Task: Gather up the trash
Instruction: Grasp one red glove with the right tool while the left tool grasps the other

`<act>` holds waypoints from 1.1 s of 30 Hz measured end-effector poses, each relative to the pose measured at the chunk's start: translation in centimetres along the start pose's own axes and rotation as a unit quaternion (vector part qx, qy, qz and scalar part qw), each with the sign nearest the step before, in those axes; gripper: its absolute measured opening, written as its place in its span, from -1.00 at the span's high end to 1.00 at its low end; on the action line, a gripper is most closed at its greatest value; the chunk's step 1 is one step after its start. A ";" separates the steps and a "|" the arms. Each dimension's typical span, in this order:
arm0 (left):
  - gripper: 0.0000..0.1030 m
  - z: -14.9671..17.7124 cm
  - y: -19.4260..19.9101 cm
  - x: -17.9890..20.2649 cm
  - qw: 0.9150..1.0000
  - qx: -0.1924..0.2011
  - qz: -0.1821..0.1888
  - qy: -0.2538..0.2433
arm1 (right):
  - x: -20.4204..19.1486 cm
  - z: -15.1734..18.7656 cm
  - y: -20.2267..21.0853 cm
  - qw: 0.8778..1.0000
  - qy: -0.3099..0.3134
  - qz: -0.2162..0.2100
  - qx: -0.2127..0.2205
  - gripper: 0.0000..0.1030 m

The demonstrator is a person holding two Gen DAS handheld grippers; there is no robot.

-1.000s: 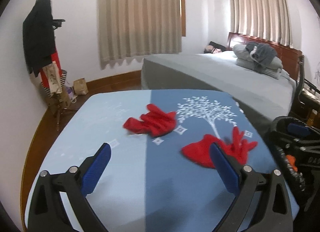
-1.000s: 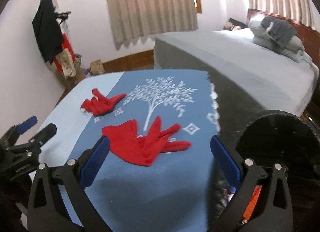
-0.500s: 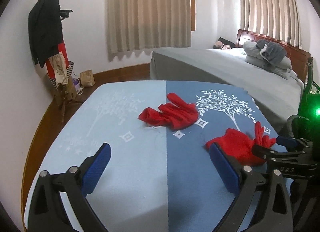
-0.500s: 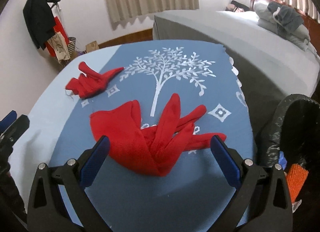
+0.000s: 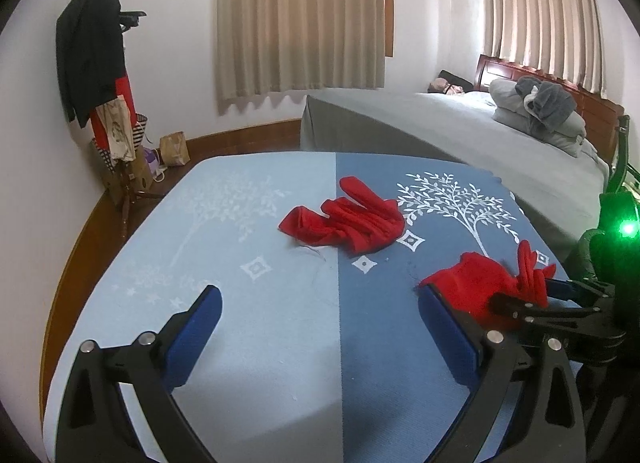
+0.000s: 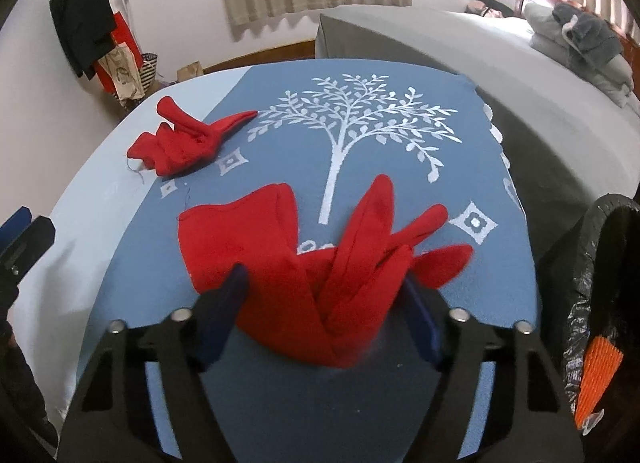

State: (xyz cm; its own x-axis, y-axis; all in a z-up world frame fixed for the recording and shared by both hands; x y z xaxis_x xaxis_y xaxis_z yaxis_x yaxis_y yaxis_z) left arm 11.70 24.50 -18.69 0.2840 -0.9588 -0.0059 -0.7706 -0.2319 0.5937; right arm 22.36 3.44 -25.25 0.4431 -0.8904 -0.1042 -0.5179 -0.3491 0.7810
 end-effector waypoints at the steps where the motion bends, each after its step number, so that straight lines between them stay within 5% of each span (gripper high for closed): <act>1: -0.88 0.0 0.0 0.1 1.000 -0.001 0.001 0.000 | 0.1 0.0 0.1 1.000 0.001 -0.001 0.002 -0.09; 2: -0.88 0.1 0.0 0.1 1.000 -0.001 0.001 0.000 | 0.0 -0.1 0.1 1.000 0.003 -0.005 0.002 0.14; 7: -0.88 0.1 0.0 0.5 1.000 0.000 0.006 -0.001 | -0.4 0.2 0.3 1.000 0.020 -0.013 0.000 0.62; 11: -0.88 0.0 -0.1 1.0 1.000 0.000 0.008 -0.003 | -0.4 0.2 0.6 0.999 0.020 -0.026 0.001 0.77; 25: -0.88 -2.8 -2.1 2.7 1.000 0.013 0.015 -0.005 | 2.6 -5.6 3.3 0.997 -0.015 -0.032 0.069 0.78; 33: -0.88 -5.2 -7.1 3.5 1.000 -0.001 0.017 -0.003 | 4.1 -8.0 1.6 0.997 -0.026 -0.024 0.072 0.79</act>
State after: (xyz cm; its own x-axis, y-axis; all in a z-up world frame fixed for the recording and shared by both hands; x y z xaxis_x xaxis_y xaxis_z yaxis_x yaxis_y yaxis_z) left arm 21.10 23.62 -18.73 0.2539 -0.9672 0.0099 -0.7785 -0.1983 0.5955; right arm 29.17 1.59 -19.49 0.4340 -0.8839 -0.1744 -0.5984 -0.4275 0.6776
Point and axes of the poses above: each gripper's, at about its wrist camera, not at the fingertips, and y roughly against the way its jaws point, x to its right, z to its underside, the point moved 6 cm from there along -y, roughly the way its jaws point
